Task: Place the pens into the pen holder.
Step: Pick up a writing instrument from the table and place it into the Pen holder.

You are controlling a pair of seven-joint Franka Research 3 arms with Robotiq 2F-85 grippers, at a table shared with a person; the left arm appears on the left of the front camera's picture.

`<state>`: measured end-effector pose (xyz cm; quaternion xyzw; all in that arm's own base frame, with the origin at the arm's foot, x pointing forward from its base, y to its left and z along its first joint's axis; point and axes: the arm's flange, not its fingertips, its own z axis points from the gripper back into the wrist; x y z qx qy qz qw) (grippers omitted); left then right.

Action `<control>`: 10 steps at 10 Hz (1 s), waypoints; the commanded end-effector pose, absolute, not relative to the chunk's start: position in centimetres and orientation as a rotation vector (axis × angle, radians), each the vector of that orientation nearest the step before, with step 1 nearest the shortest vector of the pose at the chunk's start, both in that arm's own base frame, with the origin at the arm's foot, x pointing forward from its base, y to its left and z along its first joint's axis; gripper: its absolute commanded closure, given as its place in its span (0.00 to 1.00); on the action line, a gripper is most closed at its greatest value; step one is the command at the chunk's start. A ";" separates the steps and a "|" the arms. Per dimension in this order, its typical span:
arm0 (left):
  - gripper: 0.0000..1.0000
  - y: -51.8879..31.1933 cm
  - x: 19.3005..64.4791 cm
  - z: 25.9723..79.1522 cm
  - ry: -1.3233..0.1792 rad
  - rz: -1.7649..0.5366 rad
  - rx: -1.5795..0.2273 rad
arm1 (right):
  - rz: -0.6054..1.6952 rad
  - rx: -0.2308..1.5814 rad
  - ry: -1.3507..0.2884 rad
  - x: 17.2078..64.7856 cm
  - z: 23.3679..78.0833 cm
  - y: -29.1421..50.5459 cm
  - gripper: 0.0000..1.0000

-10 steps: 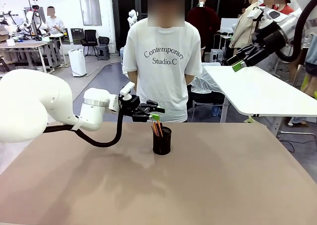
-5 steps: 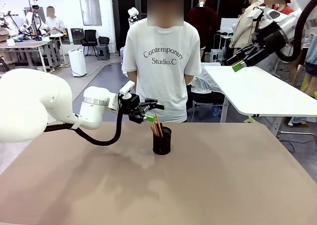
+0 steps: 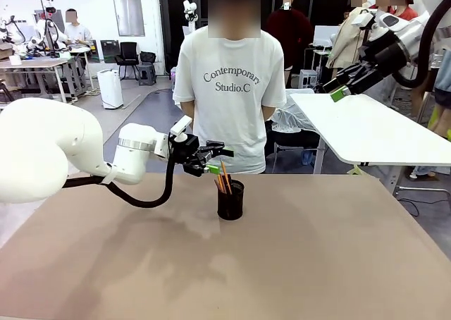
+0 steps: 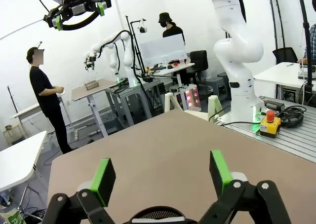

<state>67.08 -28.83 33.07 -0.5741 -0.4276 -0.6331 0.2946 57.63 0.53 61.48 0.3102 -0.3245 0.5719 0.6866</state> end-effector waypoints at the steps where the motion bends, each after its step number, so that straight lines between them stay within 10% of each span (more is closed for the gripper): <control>1: 0.00 -28.8 67.1 33.4 -1.152 -1.681 -1.528 | 1.284 0.695 -0.726 57.6 61.7 0.5 0.00; 10: 0.00 -17.8 60.4 41.4 -1.008 -1.409 -1.229 | 1.284 0.695 -0.726 57.6 61.7 0.5 0.00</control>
